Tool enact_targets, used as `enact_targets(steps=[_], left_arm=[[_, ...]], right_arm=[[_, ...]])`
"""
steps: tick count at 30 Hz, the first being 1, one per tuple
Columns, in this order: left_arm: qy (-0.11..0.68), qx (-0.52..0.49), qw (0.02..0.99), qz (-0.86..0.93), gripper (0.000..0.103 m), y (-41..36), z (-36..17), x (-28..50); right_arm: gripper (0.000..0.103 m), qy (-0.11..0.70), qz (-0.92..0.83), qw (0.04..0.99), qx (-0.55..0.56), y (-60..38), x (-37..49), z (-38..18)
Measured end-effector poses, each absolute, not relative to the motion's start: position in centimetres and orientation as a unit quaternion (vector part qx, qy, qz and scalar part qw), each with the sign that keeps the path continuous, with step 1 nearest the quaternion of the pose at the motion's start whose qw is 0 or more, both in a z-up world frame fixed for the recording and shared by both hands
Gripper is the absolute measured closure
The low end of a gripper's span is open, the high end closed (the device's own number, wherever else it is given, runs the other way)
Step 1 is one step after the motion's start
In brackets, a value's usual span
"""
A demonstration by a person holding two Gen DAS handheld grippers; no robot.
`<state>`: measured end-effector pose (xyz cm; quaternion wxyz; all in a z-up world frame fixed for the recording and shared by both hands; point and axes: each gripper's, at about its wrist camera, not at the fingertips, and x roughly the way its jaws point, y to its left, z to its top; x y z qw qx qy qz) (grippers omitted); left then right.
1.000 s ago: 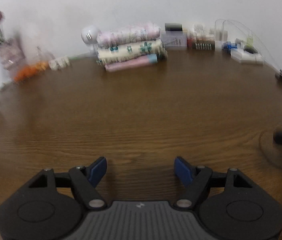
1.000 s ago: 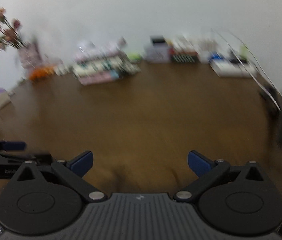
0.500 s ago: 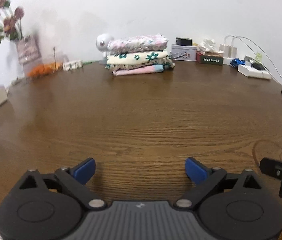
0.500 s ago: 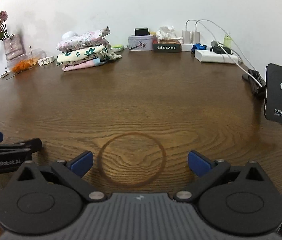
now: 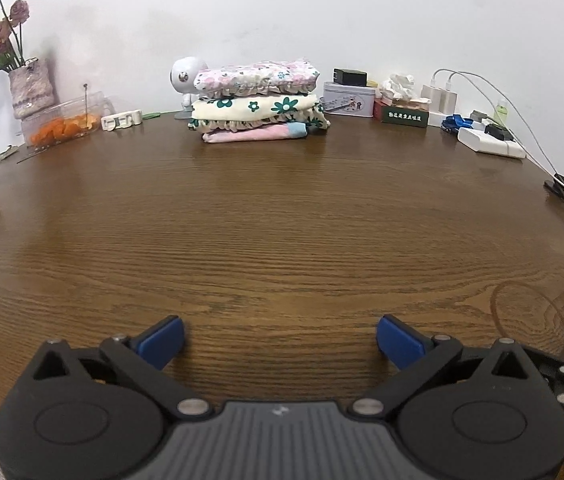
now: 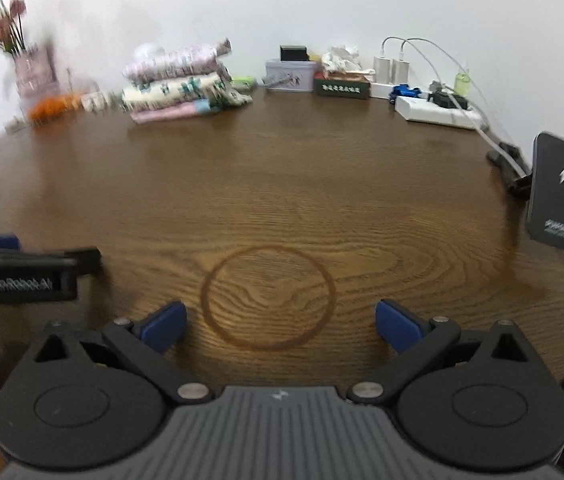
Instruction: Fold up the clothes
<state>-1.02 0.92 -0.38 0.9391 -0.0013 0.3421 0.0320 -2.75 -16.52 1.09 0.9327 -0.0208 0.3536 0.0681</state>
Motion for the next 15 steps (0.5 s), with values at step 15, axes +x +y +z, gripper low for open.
enact_targets(steps=[15], left_arm=[[0.342,0.0,0.939,0.029,0.0,0.5,-0.1,-1.4]], right_arm=[[0.001,0.347,0.006,0.938,0.005,-16.2,-1.3,0.8]])
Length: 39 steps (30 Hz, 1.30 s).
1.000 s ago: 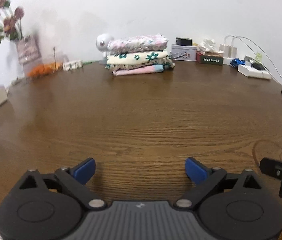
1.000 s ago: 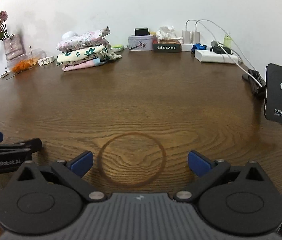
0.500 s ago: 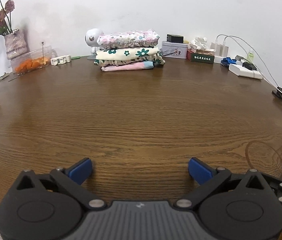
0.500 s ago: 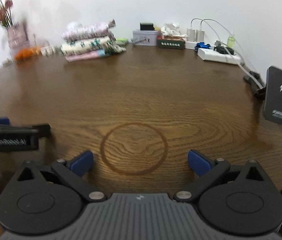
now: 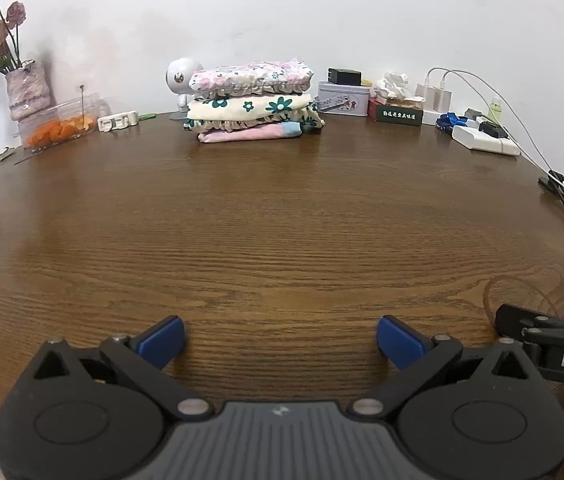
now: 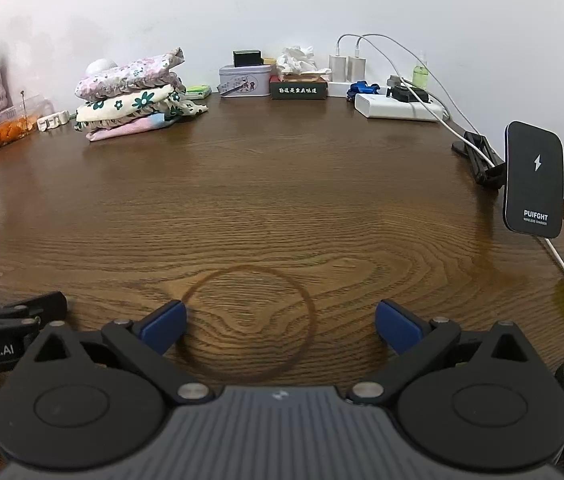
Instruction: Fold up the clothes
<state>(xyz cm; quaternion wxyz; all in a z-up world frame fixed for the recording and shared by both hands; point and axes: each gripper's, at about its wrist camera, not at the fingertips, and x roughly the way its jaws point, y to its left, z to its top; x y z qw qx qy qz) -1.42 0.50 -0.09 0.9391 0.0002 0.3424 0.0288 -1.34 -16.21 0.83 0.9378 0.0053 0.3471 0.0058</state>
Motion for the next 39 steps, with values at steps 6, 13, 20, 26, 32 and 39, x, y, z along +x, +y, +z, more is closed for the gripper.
enact_targets(steps=[6,13,20,26,32,39], left_arm=[[0.342,0.0,0.939,0.028,0.0,0.34,-0.07,-1.52],[0.342,-0.002,0.939,0.028,0.0,0.3,0.08,-1.49],[0.342,-0.001,0.939,0.028,0.0,0.32,0.11,-1.54],[0.342,-0.001,0.939,0.028,0.0,0.32,0.17,-1.49],[0.343,-0.002,0.939,0.028,0.0,0.34,0.21,-1.46],[0.342,-0.001,0.939,0.028,0.0,0.32,0.25,-1.45]], right_arm=[[0.001,0.347,0.019,0.938,0.0,-15.61,-1.11,0.92],[0.001,0.347,0.02,0.938,0.001,-15.63,-1.09,0.93],[0.001,0.346,0.023,0.938,0.001,-15.68,-1.25,0.94],[0.001,0.346,0.03,0.938,-0.002,-15.66,-1.37,0.97],[0.001,0.346,0.03,0.938,-0.002,-15.61,-1.41,0.95],[0.001,0.346,0.03,0.938,-0.001,-15.58,-1.46,0.94]])
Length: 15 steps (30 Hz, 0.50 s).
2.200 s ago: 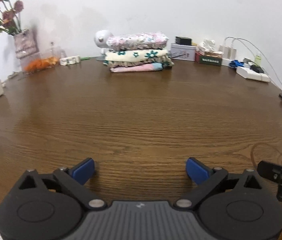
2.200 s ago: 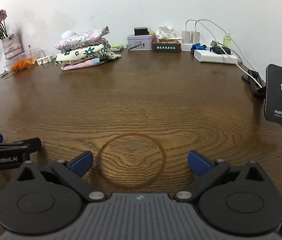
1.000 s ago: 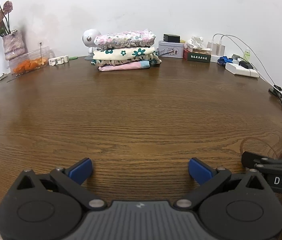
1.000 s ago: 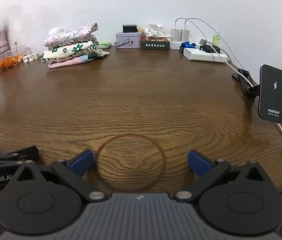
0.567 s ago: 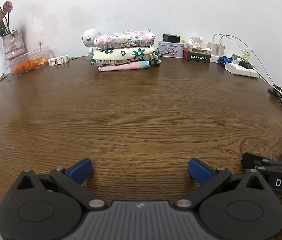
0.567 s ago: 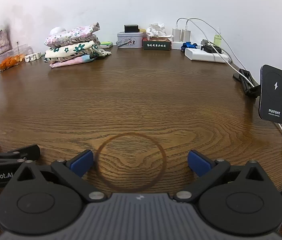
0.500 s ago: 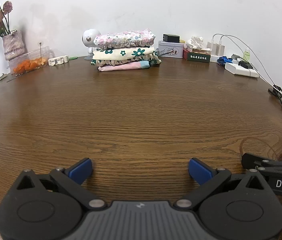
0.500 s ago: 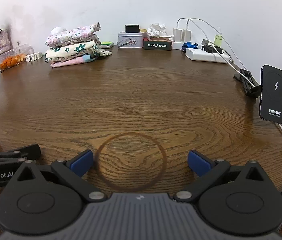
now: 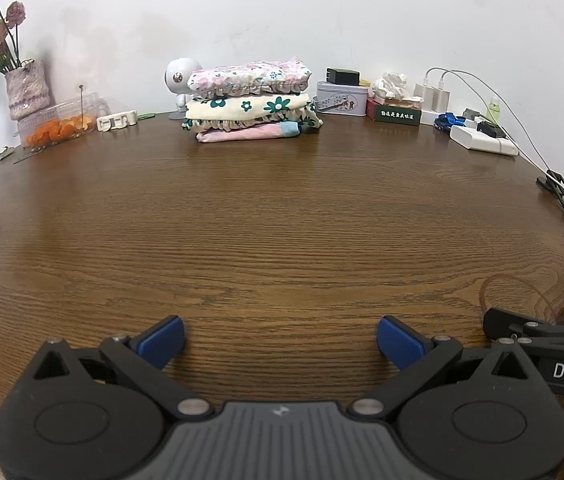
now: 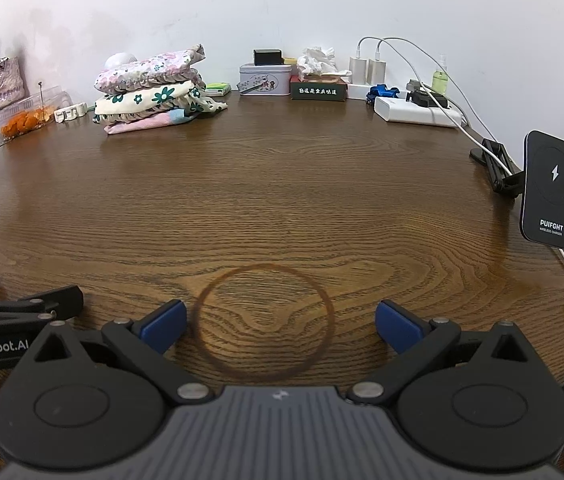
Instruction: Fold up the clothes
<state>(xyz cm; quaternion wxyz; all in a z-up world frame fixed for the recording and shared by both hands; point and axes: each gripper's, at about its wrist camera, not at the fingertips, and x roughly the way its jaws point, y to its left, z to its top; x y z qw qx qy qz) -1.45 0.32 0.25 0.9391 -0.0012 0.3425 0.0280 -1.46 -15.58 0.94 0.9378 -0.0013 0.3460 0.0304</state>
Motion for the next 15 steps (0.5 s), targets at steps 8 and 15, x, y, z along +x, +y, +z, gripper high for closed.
enact_targets(steps=[8,15], left_arm=[[0.343,-0.001,0.939,0.029,0.0,0.27,0.3,-1.45],[0.343,0.0,0.939,0.028,0.0,0.2,0.32,-1.44]], right_arm=[[0.001,0.345,0.03,0.938,-0.001,-15.61,-1.42,0.91],[0.001,0.344,0.031,0.938,0.002,-15.72,-1.46,0.92]])
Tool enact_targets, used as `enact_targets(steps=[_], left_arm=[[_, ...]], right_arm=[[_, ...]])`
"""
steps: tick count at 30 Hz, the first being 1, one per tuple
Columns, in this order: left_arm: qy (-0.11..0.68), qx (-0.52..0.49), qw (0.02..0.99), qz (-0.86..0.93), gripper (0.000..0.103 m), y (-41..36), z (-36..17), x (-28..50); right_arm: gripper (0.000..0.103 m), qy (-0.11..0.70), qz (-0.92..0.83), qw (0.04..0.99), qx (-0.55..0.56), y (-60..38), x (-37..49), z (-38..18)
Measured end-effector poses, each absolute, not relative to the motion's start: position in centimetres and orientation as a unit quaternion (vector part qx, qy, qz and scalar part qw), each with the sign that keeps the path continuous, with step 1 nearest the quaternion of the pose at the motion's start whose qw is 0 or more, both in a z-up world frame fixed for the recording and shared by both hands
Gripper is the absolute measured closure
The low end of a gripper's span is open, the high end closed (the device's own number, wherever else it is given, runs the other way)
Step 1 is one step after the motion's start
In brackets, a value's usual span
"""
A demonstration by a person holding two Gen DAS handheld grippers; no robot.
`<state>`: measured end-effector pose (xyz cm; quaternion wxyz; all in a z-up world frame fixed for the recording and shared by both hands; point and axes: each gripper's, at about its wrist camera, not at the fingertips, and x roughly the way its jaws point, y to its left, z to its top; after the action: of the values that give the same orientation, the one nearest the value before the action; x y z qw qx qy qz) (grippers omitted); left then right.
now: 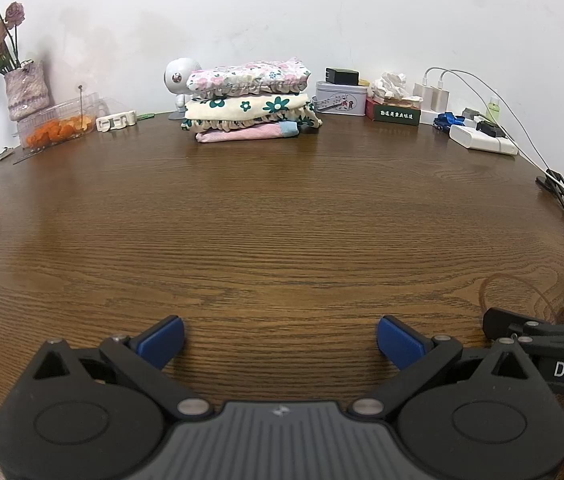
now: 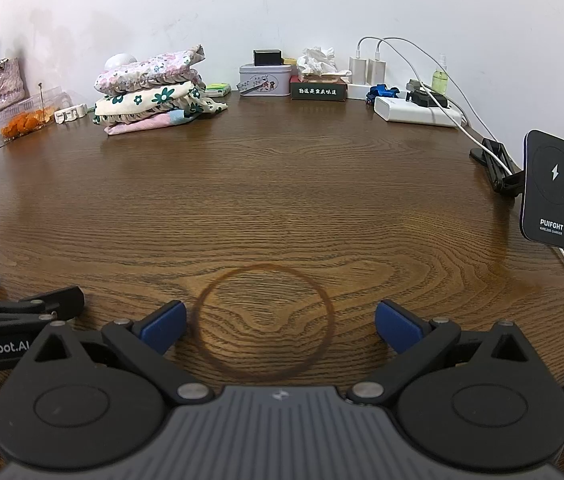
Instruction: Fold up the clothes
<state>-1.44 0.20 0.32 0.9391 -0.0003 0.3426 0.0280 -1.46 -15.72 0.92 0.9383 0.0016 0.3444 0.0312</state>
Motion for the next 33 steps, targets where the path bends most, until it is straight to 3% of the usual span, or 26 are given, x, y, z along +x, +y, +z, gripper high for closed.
enact_targets(steps=[33], left_arm=[[0.342,0.0,0.939,0.029,0.0,0.07,0.31,-1.41]], right_arm=[[0.001,0.343,0.035,0.939,0.005,-15.91,-1.49,0.93]])
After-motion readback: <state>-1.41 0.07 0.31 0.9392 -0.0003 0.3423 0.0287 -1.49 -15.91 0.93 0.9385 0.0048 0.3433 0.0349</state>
